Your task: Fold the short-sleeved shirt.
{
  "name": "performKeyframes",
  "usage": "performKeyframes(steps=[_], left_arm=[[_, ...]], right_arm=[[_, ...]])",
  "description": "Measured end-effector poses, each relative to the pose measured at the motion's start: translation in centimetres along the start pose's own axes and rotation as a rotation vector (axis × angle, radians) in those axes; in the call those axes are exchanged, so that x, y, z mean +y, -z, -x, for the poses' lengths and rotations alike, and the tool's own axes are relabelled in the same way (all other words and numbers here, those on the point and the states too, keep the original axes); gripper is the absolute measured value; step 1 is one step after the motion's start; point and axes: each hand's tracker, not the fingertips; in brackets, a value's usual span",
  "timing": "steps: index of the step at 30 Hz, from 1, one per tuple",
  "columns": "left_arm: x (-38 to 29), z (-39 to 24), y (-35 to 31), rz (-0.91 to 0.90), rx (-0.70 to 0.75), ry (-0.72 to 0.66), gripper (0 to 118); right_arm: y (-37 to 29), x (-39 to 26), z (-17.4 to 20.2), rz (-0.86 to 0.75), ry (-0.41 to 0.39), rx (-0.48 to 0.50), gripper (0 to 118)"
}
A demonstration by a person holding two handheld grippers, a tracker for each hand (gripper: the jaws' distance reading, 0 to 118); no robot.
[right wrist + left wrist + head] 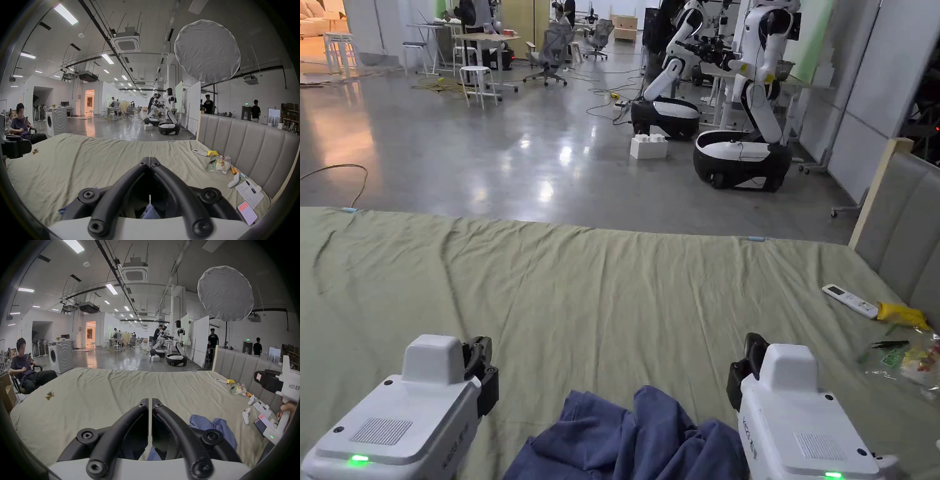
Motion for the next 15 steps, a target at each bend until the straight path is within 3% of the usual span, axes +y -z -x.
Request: performKeyframes(steps=[8, 15], left_arm=[[-1.1, 0.4, 1.6, 0.116, -0.015, -0.011, 0], [-7.1, 1.8, 7.2, 0.528, -0.05, -0.139, 1]], right_arm=[[0.1, -0.2, 0.1, 0.011, 0.006, -0.002, 0], [0.2, -1.4, -0.8, 0.053, -0.002, -0.012, 0]])
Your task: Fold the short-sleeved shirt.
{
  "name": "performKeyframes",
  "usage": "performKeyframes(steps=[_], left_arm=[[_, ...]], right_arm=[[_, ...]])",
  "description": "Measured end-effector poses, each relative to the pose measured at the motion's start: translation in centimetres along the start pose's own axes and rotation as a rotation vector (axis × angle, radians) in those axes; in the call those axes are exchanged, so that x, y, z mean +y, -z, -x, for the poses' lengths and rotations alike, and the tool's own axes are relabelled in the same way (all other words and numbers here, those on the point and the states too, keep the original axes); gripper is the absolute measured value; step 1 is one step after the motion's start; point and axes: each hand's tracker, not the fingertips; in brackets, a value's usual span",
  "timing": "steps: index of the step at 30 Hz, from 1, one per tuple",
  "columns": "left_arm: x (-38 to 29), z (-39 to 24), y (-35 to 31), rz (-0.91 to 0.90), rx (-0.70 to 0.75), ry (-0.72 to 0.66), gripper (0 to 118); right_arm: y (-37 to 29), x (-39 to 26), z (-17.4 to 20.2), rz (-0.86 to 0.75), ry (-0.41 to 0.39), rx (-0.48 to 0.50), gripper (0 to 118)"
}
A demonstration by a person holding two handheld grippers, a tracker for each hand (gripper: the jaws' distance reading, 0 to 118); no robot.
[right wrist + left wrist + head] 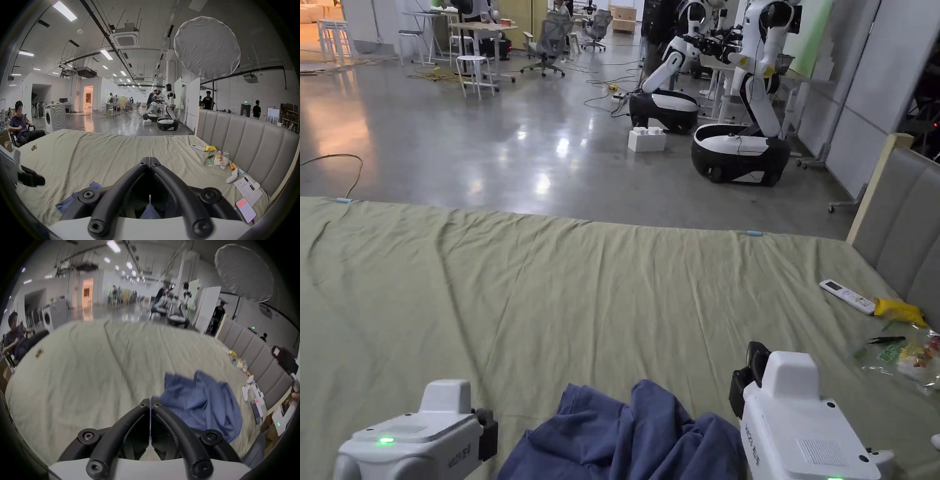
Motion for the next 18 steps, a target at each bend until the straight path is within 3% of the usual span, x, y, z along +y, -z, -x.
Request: performKeyframes(steps=[2, 4, 5, 6, 11, 15, 17, 18], left_arm=[[-0.7, 0.5, 2.1, 0.099, -0.005, -0.005, 13], [-1.2, 1.0, 3.9, 0.176, -0.04, -0.028, 53], [-1.5, 1.2, 4.8, 0.194, -0.057, -0.047, 67], [-1.9, 1.4, 5.5, 0.198, -0.05, -0.063, 71], [-2.7, 0.8, 8.8, 0.24, 0.02, -0.03, 71], [-4.1, -0.9, 10.8, 0.292, 0.084, 0.091, 68], [-4.6, -2.4, 10.4, 0.26, 0.121, 0.17, 59], [-4.8, -3.0, 10.3, 0.248, 0.124, 0.193, 47]], right_arm=[[0.0, -0.4, -0.1, 0.014, -0.001, -0.002, 0], [0.1, -0.9, -0.2, 0.025, -0.002, -0.003, 0], [0.0, -1.1, -0.2, 0.029, -0.003, -0.002, 0], [0.1, -1.3, -0.2, 0.035, -0.004, -0.003, 0], [0.2, -2.5, -0.4, 0.066, 0.0, -0.006, 0], [0.4, -3.6, -0.7, 0.094, -0.001, -0.013, 0], [0.4, -3.9, -0.9, 0.108, 0.001, -0.018, 0], [0.4, -4.1, -1.0, 0.116, 0.001, -0.021, 0]])
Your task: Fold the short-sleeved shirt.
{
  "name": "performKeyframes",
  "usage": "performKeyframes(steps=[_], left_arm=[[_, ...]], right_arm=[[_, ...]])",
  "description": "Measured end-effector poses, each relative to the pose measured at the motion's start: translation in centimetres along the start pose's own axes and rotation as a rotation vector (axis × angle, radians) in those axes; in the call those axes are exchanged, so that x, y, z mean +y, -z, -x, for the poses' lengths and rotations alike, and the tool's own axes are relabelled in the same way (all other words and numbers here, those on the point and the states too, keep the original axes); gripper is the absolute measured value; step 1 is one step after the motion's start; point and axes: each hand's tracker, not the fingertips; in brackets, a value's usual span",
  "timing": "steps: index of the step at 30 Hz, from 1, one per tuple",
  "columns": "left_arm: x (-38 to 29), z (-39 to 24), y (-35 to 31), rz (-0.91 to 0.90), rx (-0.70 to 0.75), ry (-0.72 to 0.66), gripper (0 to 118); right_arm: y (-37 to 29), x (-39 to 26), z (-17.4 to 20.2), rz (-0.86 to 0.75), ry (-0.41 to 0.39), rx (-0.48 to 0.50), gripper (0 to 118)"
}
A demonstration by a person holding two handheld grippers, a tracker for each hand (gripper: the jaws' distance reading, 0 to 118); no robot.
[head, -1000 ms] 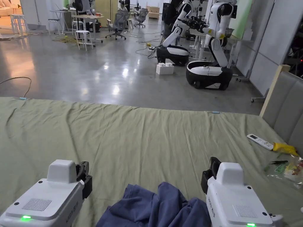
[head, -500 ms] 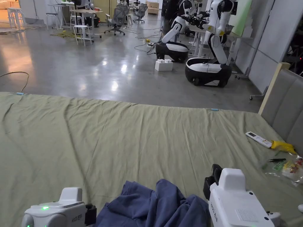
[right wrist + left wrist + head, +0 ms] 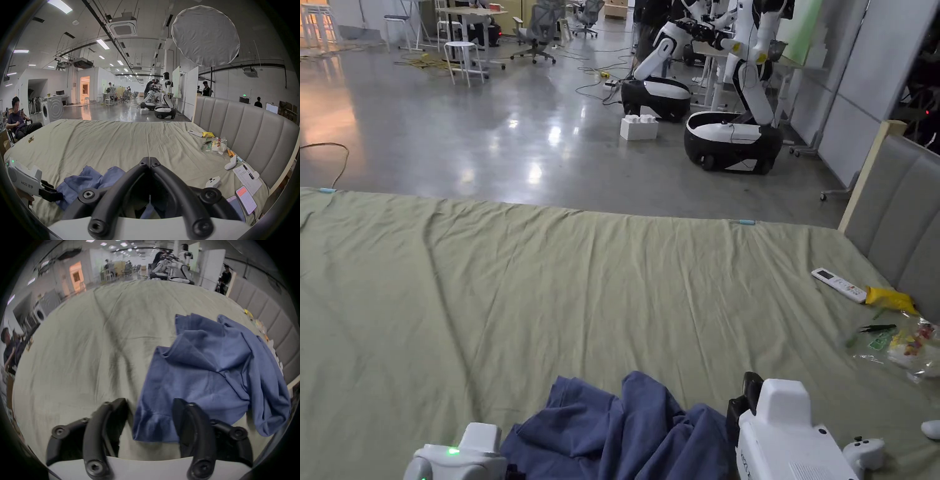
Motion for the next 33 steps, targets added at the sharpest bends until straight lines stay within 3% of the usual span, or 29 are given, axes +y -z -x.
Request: performKeyframes(steps=[2, 4, 12, 14, 16, 20, 22, 26, 27, 29, 31, 33], left_arm=[[-0.3, -1.0, -0.2, -0.023, 0.003, 0.071, 24], [-0.5, -1.4, -0.4, -0.027, 0.02, 0.109, 12], [0.1, 1.9, -5.0, -0.122, -0.095, 0.025, 3], [0.1, 2.8, -6.7, -0.173, -0.138, -0.032, 3], [0.2, 3.3, -7.8, -0.198, -0.138, -0.049, 3], [0.2, 4.1, -9.1, -0.241, -0.158, -0.087, 3], [0.0, 4.3, -9.4, -0.248, -0.154, -0.096, 3], [-0.3, 4.7, -8.8, -0.233, -0.135, -0.095, 3], [-0.5, 4.8, -8.7, -0.23, -0.132, -0.092, 3], [-0.7, 4.8, -8.1, -0.21, -0.126, -0.091, 3], [-1.0, 4.8, -7.8, -0.205, -0.12, -0.088, 3], [-0.9, 4.7, -7.5, -0.197, -0.118, -0.091, 3]], right_arm=[[0.3, -0.4, -0.3, 0.012, 0.002, -0.005, 0], [0.7, -0.9, -0.7, 0.024, 0.003, -0.011, 0], [5.0, -2.2, -4.7, 0.191, 0.046, -0.016, 2], [6.8, -2.5, -5.9, 0.264, 0.064, 0.019, 14], [8.8, -3.1, -6.6, 0.359, 0.059, 0.072, 38], [12.2, -4.8, -6.4, 0.487, 0.006, 0.124, 64], [13.8, -6.0, -5.8, 0.549, -0.035, 0.153, 68], [16.2, -8.5, -4.1, 0.653, -0.08, 0.178, 68], [16.5, -9.1, -3.6, 0.684, -0.087, 0.184, 62], [16.7, -10.2, -2.9, 0.698, -0.092, 0.199, 21], [16.0, -10.4, -2.4, 0.668, -0.069, 0.216, 7], [15.7, -10.1, -2.2, 0.66, -0.068, 0.21, 4]])
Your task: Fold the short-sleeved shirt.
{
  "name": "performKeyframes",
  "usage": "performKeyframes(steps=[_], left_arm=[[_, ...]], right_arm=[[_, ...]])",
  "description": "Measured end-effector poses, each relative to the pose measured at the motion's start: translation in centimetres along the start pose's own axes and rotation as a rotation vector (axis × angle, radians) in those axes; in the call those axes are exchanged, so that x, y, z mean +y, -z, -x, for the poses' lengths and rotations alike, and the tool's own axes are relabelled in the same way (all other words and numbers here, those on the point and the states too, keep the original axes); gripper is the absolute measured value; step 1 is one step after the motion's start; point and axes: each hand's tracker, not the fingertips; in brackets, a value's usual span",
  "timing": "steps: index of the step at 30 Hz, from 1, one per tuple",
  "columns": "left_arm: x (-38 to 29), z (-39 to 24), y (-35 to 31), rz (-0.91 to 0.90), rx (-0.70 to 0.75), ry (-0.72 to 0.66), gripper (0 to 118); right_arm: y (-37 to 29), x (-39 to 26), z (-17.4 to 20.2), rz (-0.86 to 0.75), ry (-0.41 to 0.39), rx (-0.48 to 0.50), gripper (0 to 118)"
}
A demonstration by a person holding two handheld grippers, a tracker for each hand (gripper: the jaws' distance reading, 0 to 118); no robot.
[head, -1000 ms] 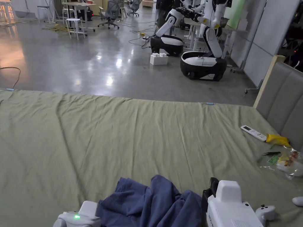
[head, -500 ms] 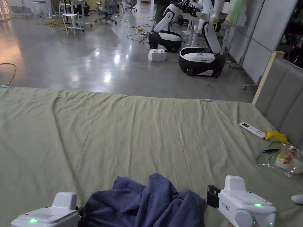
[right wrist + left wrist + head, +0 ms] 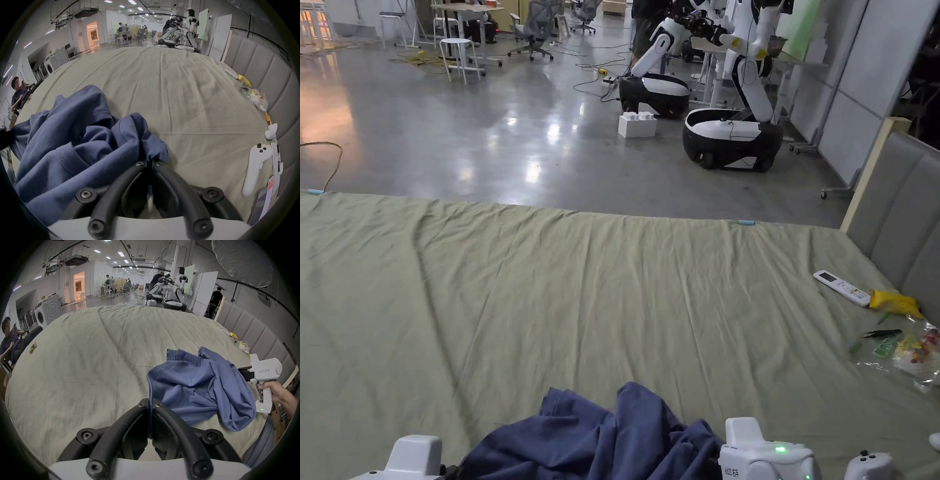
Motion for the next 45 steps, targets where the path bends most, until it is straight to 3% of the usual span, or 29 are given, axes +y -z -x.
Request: performKeyframes(steps=[5, 10, 15, 28, 31, 45], left_arm=[[1.0, -0.2, -0.5, -0.037, -0.005, 0.004, 3], [3.7, -0.3, -2.6, -0.097, -0.028, 0.003, 3], [7.2, 0.4, -5.8, -0.188, -0.03, 0.014, 3], [17.7, 6.1, -16.1, -0.424, 0.067, 0.0, 3], [19.9, 6.8, -17.7, -0.463, 0.113, 0.019, 3], [28.2, 10.2, -18.9, -0.533, 0.166, -0.018, 3]], right_arm=[[-3.6, 0.5, -0.1, -0.118, 0.035, -0.052, 3], [-9.0, 2.5, -1.1, -0.255, 0.064, -0.035, 3], [-13.9, 4.8, -1.8, -0.353, 0.033, -0.059, 3], [-25.7, 12.4, -4.4, -0.601, 0.062, -0.124, 3], [-27.6, 14.7, -4.1, -0.699, 0.03, -0.118, 3], [-30.5, 23.6, -2.3, -0.788, 0.056, -0.173, 3]])
